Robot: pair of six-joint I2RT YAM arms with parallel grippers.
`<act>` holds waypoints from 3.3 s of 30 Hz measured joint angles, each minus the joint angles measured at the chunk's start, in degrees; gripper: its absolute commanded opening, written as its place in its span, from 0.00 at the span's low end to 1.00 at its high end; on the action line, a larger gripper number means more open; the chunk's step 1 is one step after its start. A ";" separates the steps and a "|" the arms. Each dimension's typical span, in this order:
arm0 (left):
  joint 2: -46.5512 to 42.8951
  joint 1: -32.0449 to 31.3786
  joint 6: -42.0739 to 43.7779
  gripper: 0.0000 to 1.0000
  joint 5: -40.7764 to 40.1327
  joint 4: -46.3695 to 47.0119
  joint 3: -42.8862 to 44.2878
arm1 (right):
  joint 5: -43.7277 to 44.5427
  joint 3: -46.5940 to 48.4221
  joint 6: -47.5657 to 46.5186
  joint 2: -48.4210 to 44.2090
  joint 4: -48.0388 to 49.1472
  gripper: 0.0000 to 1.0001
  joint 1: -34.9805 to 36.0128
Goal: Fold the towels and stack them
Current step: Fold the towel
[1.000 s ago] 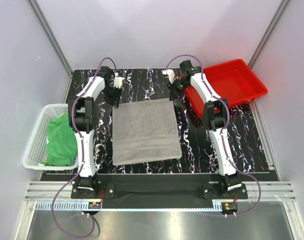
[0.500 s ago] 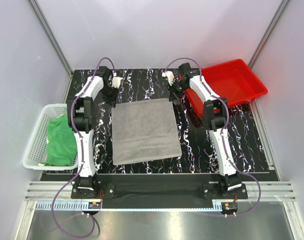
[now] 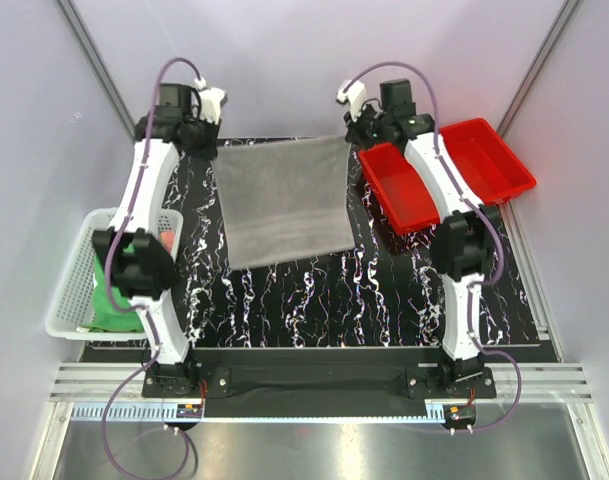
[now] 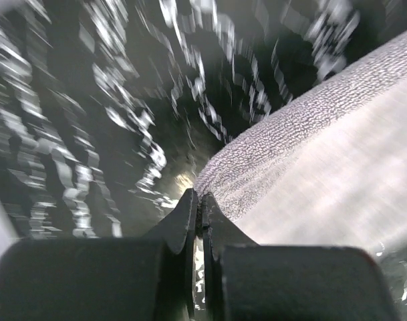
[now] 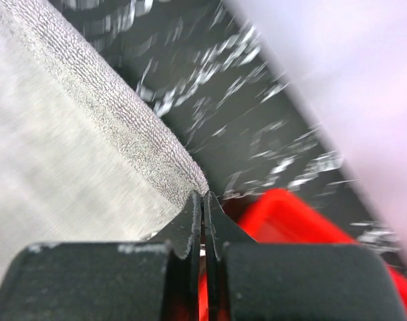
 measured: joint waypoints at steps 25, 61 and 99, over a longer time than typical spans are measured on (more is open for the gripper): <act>-42.18 -9.42 -1.97 0.00 -1.38 -3.32 -11.82 | -0.31 -33.16 8.39 -54.23 3.89 0.00 1.90; -1.66 -2.86 1.88 0.00 -1.46 8.11 -13.18 | -2.40 -44.74 2.27 -14.91 28.81 0.00 -1.01; -26.23 -13.03 -18.01 0.53 -11.85 3.80 -51.21 | 7.04 -72.85 16.50 -42.56 9.99 0.40 8.46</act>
